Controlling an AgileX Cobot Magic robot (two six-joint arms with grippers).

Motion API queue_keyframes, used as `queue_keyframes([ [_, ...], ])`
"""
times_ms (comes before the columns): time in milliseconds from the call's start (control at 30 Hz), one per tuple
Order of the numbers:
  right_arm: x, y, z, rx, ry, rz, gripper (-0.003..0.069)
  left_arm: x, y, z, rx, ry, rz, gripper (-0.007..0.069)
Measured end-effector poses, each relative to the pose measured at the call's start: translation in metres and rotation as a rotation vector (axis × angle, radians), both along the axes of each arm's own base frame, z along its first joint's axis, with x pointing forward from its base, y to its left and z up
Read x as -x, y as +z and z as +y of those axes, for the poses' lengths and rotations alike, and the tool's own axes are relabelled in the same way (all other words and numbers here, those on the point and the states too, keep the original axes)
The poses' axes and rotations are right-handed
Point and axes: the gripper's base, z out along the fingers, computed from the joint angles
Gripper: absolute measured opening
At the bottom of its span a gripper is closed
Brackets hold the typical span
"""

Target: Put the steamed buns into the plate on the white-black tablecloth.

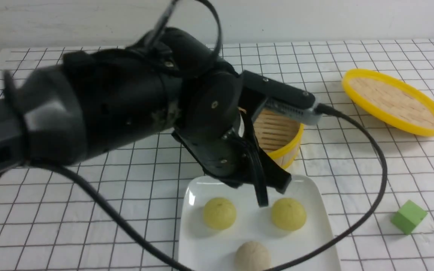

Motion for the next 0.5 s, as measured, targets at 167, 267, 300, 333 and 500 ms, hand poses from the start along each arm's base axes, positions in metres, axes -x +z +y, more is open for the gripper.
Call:
queue_keyframes([
  [167,-0.003,-0.010,-0.003,0.004,-0.062,-0.015,0.0025,0.014,0.046,0.038,-0.066,0.041,-0.155,0.0002],
  [267,-0.003,-0.010,-0.003,0.003,-0.064,-0.020,0.0027,0.024,0.061,0.058,-0.112,0.071,-0.174,0.0002],
  [300,-0.003,-0.010,-0.003,0.003,-0.064,-0.020,0.0028,0.031,0.070,0.070,-0.135,0.092,-0.180,0.0002],
  [333,-0.003,-0.010,-0.003,0.003,-0.064,-0.020,0.0029,0.037,0.077,0.079,-0.147,0.107,-0.186,0.0002],
  [500,-0.003,-0.011,-0.004,0.003,-0.081,-0.020,0.0029,0.065,0.103,0.118,-0.077,0.180,-0.240,0.0002],
])
